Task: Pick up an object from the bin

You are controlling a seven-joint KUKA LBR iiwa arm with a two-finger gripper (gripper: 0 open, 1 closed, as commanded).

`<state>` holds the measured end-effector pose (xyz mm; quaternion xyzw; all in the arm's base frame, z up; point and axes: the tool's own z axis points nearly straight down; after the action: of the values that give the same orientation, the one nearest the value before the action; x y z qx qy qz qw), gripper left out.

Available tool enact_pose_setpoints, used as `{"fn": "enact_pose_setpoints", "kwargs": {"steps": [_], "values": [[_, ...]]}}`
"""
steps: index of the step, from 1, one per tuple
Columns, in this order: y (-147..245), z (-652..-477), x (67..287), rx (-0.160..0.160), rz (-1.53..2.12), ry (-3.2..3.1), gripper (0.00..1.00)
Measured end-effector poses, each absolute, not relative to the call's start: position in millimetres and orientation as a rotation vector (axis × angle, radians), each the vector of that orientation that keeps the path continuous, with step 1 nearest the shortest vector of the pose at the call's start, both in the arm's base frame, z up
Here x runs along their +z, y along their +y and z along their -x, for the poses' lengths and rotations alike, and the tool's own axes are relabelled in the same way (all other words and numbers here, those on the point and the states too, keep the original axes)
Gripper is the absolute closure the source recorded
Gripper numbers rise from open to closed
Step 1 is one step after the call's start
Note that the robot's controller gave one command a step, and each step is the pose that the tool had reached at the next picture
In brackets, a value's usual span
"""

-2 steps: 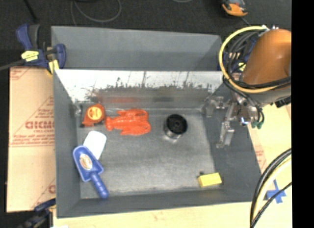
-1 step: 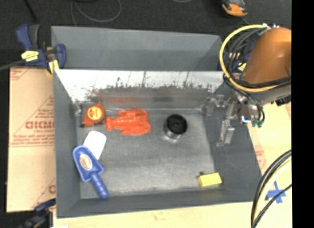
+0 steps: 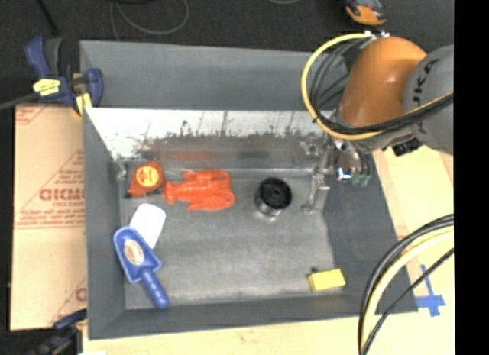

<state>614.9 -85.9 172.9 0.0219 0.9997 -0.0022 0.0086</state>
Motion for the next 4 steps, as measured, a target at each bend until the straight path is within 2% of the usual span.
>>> {"fn": "enact_pose_setpoints", "kwargs": {"steps": [1,2,3,4], "values": [[-79.2,-608.0,113.4,0.007,0.012,3.135,0.00],[-93.4,-613.7,91.9,-0.009,0.112,3.136,0.00],[-59.4,-620.9,82.1,-0.007,0.395,3.103,0.00],[-42.6,-624.2,78.5,-0.006,0.495,3.086,0.00]]}}
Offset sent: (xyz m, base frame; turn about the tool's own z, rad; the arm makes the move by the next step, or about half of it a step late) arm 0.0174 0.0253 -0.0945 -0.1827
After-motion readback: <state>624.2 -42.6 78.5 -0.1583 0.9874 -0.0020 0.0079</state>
